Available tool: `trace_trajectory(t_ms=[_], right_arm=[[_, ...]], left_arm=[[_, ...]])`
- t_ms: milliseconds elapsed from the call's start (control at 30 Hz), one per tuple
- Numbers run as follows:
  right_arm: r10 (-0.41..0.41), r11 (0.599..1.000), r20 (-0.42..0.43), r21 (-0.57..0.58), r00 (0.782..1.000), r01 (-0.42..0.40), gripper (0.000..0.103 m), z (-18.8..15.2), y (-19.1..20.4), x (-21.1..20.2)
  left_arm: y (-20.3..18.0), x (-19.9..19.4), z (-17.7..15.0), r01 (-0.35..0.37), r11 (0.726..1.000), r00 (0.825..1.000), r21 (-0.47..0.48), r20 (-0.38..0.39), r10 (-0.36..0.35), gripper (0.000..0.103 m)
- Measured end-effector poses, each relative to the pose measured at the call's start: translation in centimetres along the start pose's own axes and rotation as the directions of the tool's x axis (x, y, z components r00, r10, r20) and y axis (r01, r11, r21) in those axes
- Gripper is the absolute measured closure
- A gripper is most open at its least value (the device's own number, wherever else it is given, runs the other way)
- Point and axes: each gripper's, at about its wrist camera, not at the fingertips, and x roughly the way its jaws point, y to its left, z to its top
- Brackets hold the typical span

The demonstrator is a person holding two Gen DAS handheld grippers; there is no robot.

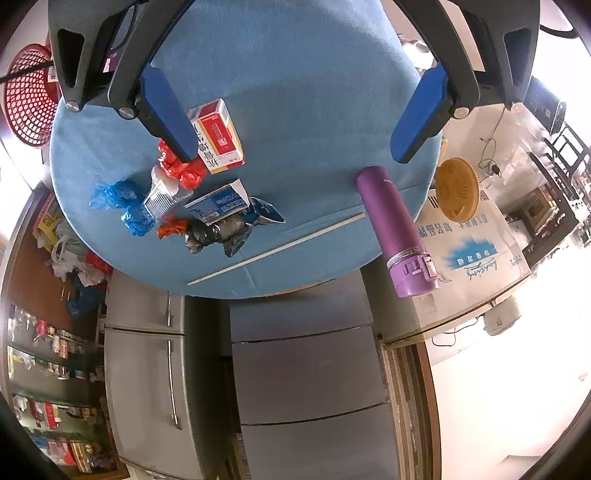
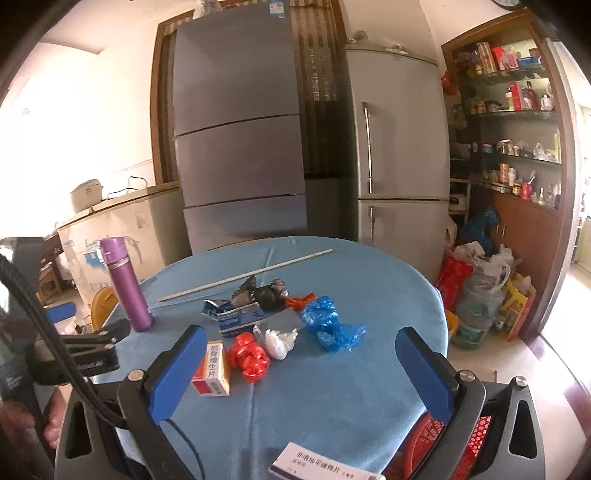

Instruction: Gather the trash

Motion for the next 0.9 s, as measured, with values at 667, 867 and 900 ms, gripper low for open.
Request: trace_trajectory(t_ms=[667,867,900], right_arm=[[0.04,0.999,-0.046,-0.018,0.998,-0.041,0.0,-1.9,0.7,-2.0],[0.049,0.998,-0.042,-0.025,0.998,-0.05,0.0,-2.0,0.9,-2.1],[0.051,0.998,-0.043,-0.027,0.998,-0.052,0.0,-2.1,1.0,-2.1]], left_arm=[[0.6,-1.0,-0.4,0.012,1.0,1.0,0.012,0.009,-0.012,0.0],[0.5,-1.7,-0.4,0.008,1.0,1.0,0.018,0.026,-0.008,0.0],[0.5,-1.8,-0.4,0.006,1.0,1.0,0.019,0.027,-0.007,0.0]])
